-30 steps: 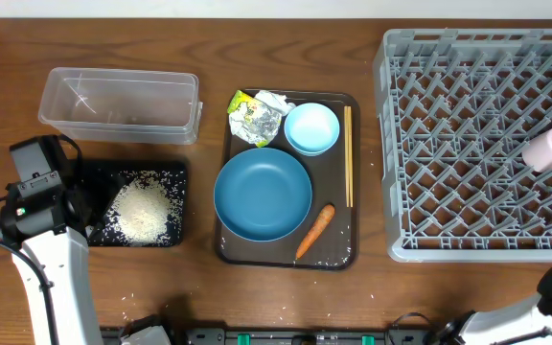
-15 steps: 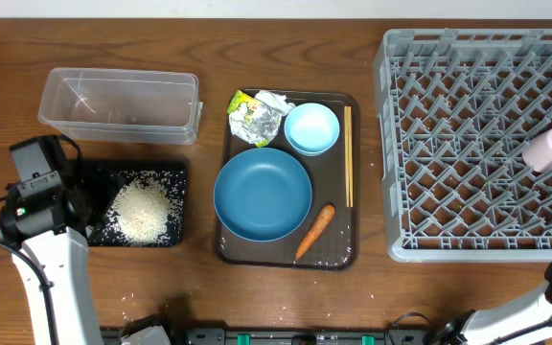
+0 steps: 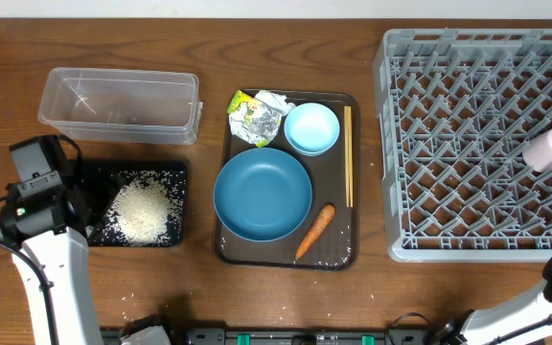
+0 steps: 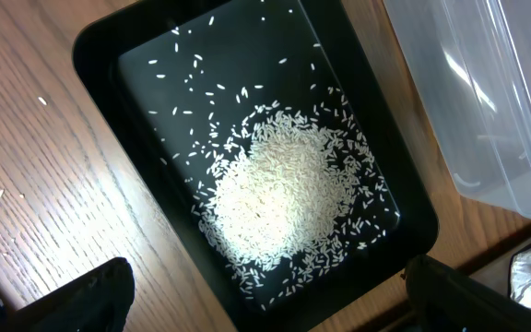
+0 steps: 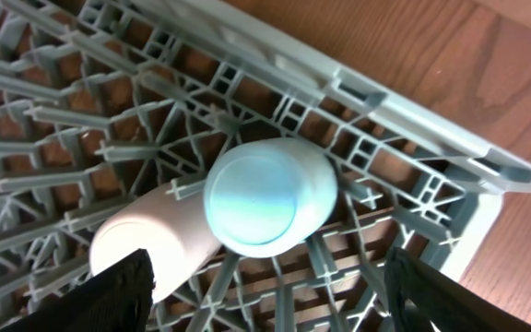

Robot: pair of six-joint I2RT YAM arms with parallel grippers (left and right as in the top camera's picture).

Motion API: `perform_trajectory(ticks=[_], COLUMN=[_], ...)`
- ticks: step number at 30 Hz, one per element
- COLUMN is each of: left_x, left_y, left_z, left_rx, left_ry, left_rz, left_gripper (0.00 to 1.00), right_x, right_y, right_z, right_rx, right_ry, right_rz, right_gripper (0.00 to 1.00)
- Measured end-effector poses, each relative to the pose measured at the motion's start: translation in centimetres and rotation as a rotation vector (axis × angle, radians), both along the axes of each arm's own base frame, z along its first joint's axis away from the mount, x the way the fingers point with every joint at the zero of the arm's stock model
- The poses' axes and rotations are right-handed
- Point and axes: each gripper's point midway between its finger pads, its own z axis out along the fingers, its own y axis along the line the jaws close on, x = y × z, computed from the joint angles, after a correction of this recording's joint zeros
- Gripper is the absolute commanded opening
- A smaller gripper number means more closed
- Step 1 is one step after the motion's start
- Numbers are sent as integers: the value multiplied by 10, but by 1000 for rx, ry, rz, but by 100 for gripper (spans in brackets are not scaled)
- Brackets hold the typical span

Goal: Sort waste into correct bins and load items into the dishwasher rack
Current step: 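Carry the light-blue cup to the rack and place it beside the white cup, then reach the right gripper to the light-blue bowl and grasp its rim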

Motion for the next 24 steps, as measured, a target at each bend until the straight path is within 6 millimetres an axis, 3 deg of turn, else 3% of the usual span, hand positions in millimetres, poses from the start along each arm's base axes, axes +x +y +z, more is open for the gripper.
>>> perform_trajectory(ticks=[5,12,16,21,24], left_x=[0,0,0,0,0], left_y=[0,0,0,0,0], left_z=[0,0,0,0,0], left_rx=[0,0,0,0,0], left_ry=[0,0,0,0,0], left_rz=[0,0,0,0,0], left_gripper=[96,96,96,96,96], right_x=[12,59,92,122,132], right_y=[15,78,138,237,306], right_z=[-1,1,10,20,22], right_rx=[37,114,153,184,195], right_ry=[-26,-90,-145,-181,-190], right_rz=[55,267,472,740,905], right_gripper=[80,79,77,70,69])
